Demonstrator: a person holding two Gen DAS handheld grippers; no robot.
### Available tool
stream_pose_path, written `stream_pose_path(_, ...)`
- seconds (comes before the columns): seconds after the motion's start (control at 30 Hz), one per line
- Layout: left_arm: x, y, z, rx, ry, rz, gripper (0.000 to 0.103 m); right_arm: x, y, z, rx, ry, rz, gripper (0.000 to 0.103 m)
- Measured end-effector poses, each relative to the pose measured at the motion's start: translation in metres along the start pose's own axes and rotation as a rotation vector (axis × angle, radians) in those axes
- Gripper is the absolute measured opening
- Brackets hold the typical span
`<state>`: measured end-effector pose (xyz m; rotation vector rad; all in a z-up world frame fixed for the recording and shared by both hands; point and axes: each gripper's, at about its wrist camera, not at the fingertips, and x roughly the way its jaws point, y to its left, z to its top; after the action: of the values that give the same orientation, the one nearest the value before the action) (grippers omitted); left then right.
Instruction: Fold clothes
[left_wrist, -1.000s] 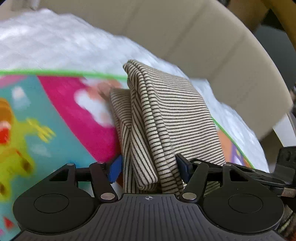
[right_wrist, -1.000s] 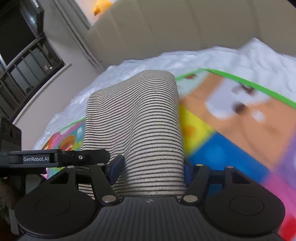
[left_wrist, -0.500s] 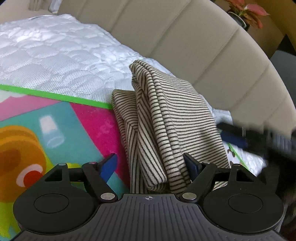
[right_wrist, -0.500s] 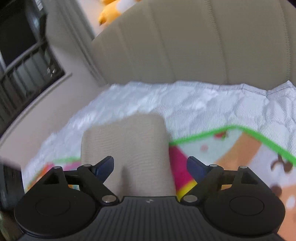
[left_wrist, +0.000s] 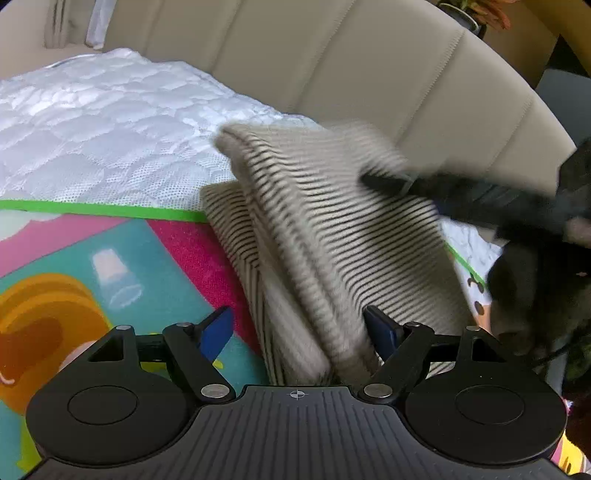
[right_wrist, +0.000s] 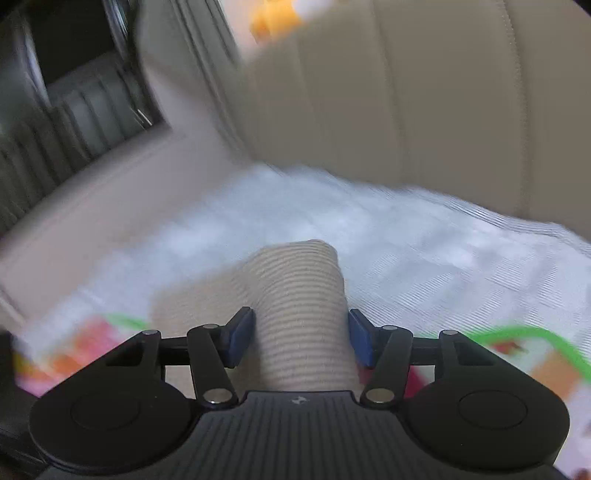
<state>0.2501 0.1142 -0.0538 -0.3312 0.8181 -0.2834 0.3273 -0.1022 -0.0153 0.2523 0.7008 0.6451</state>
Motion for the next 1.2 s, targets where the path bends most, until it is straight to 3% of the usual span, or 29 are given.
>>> stream_pose_path(0.27, -0.002, 0.000, 0.000, 0.018, -0.007, 0.035, 0.089, -0.019, -0.011, -0.038, 0.041, 0.081, -0.109, 0.085)
stream_pose_path(0.33, -0.002, -0.001, 0.002, 0.027, -0.011, 0.042, 0.089, -0.029, -0.011, -0.062, 0.066, 0.098, -0.094, 0.085)
stream_pose_path(0.4, -0.005, -0.003, 0.001, 0.033, -0.028, 0.050, 0.088, -0.038, -0.006, -0.079, 0.073, 0.104, -0.078, 0.069)
stream_pose_path(0.47, -0.011, -0.004, 0.004, 0.041, -0.078, 0.076, 0.079, -0.046, 0.010, -0.079, 0.047, 0.087, -0.049, 0.050)
stream_pose_path(0.53, -0.015, -0.001, 0.009, 0.038, -0.124, 0.105, 0.075, -0.047, 0.022, -0.080, 0.008, 0.081, -0.044, 0.048)
stream_pose_path(0.6, -0.012, 0.006, 0.010, 0.012, -0.111, 0.110, 0.077, -0.036, 0.027, -0.082, -0.064, 0.100, -0.096, 0.048)
stream_pose_path(0.7, -0.005, 0.010, 0.008, -0.021, -0.084, 0.111, 0.081, -0.032, 0.023, -0.085, -0.109, 0.102, -0.147, 0.064)
stream_pose_path(0.83, -0.007, 0.002, 0.006, 0.010, -0.103, 0.145, 0.087, -0.044, 0.022, -0.086, -0.033, 0.104, -0.180, 0.080)
stream_pose_path(0.9, -0.013, 0.002, 0.001, -0.008, -0.121, 0.160, 0.089, -0.059, 0.028, -0.090, -0.018, 0.091, -0.196, 0.088)
stream_pose_path(0.97, -0.023, 0.002, -0.006, -0.037, -0.136, 0.174, 0.090, -0.085, 0.039, -0.096, -0.041, 0.065, -0.208, 0.103)
stream_pose_path(1.1, -0.067, -0.017, -0.024, -0.036, -0.149, 0.249, 0.095, -0.132, 0.063, -0.110, -0.127, 0.020, -0.257, 0.103)
stream_pose_path(1.2, -0.111, -0.045, -0.044, 0.035, -0.153, 0.283, 0.103, -0.171, 0.068, -0.122, -0.145, -0.028, -0.290, 0.103)
